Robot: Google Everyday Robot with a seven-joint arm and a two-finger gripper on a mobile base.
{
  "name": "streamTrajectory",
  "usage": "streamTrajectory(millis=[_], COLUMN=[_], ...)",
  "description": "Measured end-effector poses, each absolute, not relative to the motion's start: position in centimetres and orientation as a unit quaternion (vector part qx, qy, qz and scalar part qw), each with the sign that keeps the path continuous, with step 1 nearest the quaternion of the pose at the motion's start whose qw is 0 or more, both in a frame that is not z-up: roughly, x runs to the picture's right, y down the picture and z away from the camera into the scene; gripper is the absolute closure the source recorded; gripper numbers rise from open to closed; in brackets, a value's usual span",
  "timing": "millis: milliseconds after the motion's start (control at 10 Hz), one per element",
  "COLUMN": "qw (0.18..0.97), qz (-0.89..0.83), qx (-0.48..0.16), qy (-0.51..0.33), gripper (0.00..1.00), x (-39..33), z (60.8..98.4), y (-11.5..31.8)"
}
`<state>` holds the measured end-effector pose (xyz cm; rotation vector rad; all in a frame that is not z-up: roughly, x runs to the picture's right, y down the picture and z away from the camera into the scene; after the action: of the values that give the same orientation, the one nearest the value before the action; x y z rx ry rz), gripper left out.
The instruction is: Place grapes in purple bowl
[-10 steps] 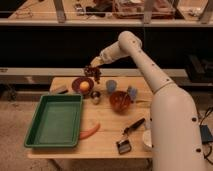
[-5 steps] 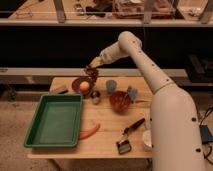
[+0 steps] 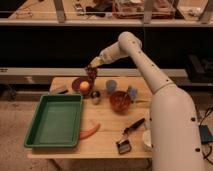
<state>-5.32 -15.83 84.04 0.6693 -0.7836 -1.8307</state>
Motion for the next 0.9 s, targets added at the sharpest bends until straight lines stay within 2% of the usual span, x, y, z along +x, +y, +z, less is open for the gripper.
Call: streamTrajectory(millis=[400,900], qw=[0.490,0.472], qz=[-0.754,-0.759], qx=[0.306,0.334], qy=[-0.313,-0.299], gripper=[1.00,1.00], x=[-6.4,-7.3], z=[86.3,86.2], y=[-16.3,-15.6])
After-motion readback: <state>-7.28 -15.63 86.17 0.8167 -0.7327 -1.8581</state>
